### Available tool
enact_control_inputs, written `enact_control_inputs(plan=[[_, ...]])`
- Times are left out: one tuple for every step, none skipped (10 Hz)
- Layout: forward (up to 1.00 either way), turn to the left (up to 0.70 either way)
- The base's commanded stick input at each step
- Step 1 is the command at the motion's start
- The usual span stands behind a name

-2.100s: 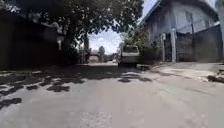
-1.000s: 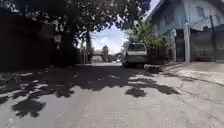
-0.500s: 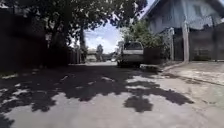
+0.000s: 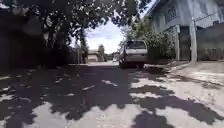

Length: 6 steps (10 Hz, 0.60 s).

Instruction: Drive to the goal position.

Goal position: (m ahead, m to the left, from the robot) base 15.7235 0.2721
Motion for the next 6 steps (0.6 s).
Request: enact_control_inputs(plan=[[1.0, 0.0], [1.0, 0.0], [1.0, 0.0], [1.0, 0.0], [1.0, 0.0], [1.0, 0.0]])
